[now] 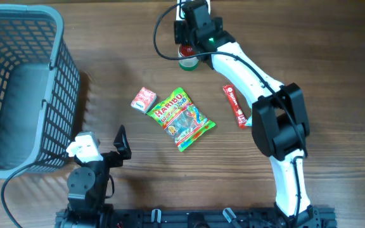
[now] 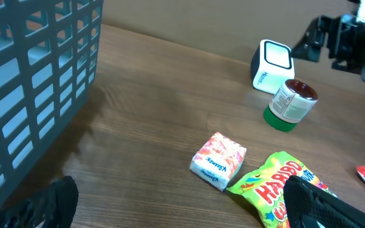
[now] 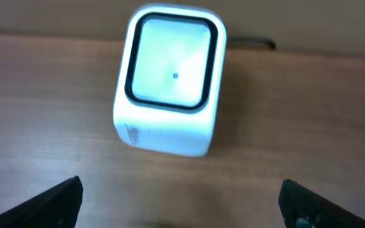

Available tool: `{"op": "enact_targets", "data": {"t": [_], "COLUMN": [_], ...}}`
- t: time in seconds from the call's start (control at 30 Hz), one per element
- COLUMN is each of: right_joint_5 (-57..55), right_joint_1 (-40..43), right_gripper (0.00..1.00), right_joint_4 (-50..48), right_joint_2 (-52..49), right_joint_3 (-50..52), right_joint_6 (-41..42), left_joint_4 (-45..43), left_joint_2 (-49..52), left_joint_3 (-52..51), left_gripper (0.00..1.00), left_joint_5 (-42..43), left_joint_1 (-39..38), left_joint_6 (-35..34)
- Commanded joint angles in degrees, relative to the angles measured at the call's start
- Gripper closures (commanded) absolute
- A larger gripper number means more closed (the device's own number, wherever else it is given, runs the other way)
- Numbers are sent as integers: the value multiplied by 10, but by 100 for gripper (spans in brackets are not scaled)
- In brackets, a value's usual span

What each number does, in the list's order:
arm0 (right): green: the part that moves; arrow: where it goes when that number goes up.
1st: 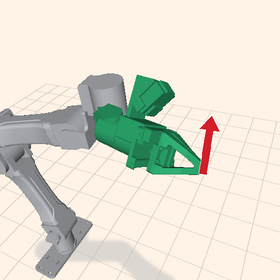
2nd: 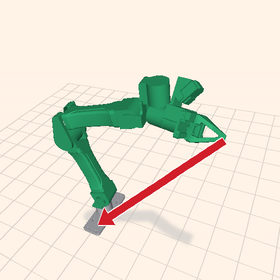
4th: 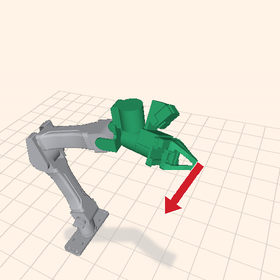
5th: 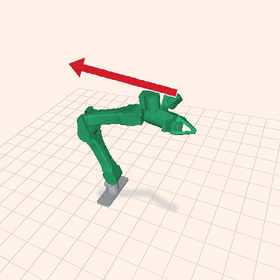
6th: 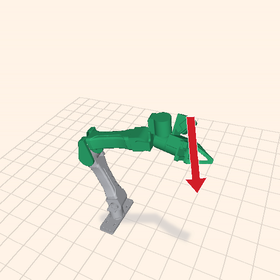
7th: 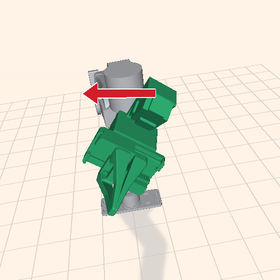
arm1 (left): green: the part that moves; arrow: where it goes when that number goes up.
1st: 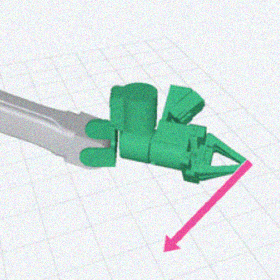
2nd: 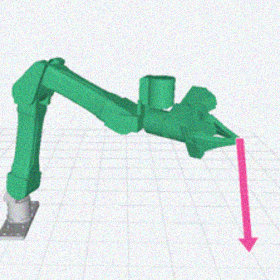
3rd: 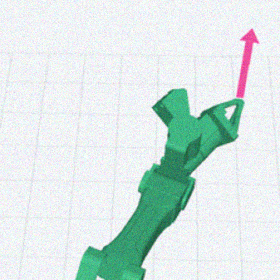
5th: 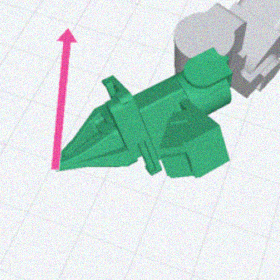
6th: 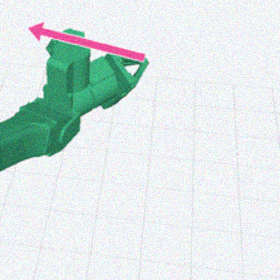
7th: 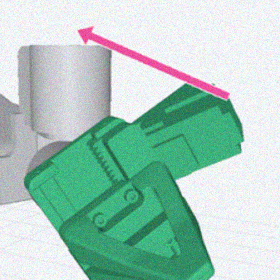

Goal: Scan the item barcode

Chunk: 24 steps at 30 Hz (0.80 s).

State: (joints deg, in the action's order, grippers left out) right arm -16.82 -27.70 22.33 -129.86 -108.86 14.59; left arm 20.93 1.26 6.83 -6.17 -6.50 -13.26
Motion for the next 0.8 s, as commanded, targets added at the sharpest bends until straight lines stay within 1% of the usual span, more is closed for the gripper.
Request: {"op": "enact_targets", "data": {"t": [0.0, 0.07, 0.13, 0.17, 0.33, 0.43, 0.57, 0.73, 0.77], "right_joint_5": [15, 31, 120, 144, 142, 139, 139, 111, 97], "right_joint_1": [-3, -2, -3, -3, -11, -14, -21, -30, -30], "right_gripper": [0, 0, 0, 0, 0, 0, 1, 0, 3], "right_joint_4": [76, 155, 216, 223, 168, 99, 30, -90, -96], "right_joint_2": [59, 67, 66, 65, 65, 64, 56, -7, -22], "right_joint_3": [-6, -6, -5, 11, 68, 96, 137, 147, 147], "right_joint_6": [18, 50, 49, 49, 19, 12, 4, -17, 0], "left_joint_4": [-2, -2, -2, -2, -2, -2, -2, -2, -2], "left_joint_2": [-2, -2, -2, -2, -2, -2, -2, -2, -2], "left_joint_3": [-5, -5, -5, -5, -5, -5, -5, -5, -5], "left_gripper": [0, 0, 0, 0, 0, 0, 0, 0, 0], "left_joint_5": [-3, -3, -3, -3, -3, -3, -3, -3, -3], "left_joint_1": [-4, -4, -4, -4, -4, -4, -4, -4, -4], "left_joint_6": [-7, -7, -7, -7, -7, -7, -7, -7, -7]}}
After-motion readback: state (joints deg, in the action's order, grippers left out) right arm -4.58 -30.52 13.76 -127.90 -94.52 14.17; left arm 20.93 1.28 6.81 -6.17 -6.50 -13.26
